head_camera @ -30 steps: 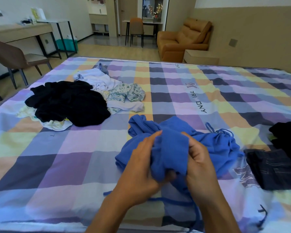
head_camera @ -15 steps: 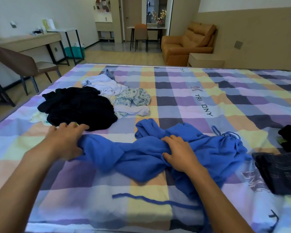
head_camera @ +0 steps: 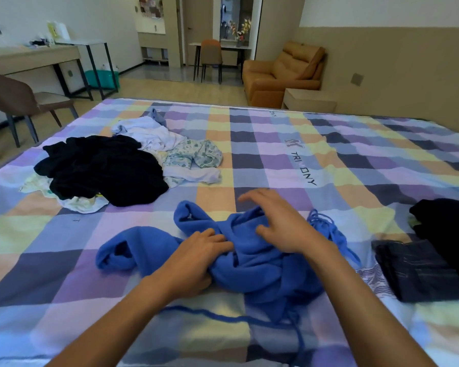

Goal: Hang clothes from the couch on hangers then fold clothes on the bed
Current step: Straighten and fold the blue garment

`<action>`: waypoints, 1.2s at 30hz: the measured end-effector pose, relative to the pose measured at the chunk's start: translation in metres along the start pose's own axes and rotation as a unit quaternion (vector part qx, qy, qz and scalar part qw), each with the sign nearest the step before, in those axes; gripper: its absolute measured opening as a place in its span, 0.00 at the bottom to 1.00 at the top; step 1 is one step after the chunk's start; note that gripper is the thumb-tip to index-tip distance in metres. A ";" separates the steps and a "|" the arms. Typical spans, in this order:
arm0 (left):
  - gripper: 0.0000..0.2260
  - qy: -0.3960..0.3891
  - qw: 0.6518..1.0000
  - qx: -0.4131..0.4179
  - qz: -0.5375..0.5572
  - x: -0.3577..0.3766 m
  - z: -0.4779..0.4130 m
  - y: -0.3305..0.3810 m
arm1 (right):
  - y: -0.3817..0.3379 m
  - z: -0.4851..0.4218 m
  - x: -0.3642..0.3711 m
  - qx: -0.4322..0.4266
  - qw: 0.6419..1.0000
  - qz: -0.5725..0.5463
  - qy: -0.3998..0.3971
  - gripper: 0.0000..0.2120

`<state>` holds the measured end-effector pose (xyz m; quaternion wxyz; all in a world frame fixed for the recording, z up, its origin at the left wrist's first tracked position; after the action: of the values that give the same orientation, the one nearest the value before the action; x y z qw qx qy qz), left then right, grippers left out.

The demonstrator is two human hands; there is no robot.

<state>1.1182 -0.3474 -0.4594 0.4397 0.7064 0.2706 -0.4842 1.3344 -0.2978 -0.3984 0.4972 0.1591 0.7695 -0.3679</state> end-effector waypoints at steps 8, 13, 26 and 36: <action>0.14 0.057 0.982 0.084 -0.161 -0.078 -0.005 -0.035 | 0.029 -0.015 0.008 0.065 0.995 0.004 -0.073 0.10; 0.16 0.182 0.952 -0.005 -0.247 -0.178 -0.048 -0.076 | -0.008 0.000 -0.084 0.114 0.958 -0.213 0.154 0.05; 0.27 -0.017 0.975 -0.057 0.213 -0.079 -0.034 0.026 | -0.053 0.000 -0.011 0.149 0.874 -0.410 0.214 0.26; 0.21 0.001 0.925 -0.096 0.368 -0.117 -0.032 0.033 | -0.043 0.002 -0.027 0.044 0.802 -0.556 0.213 0.24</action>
<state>1.1141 -0.3290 -0.3345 0.6522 0.7115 0.0372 -0.2589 1.3218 -0.3255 -0.3578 0.0228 -0.1999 0.7953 -0.5719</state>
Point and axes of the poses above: each hand's wrist, its own z-axis away from the middle knuckle, its own x-axis out of the palm, y = z × x, the point moved 1 cm from there along -z, towards the middle knuckle, and after that the axes turned 12 degrees about -x, right-handed, at the moved point
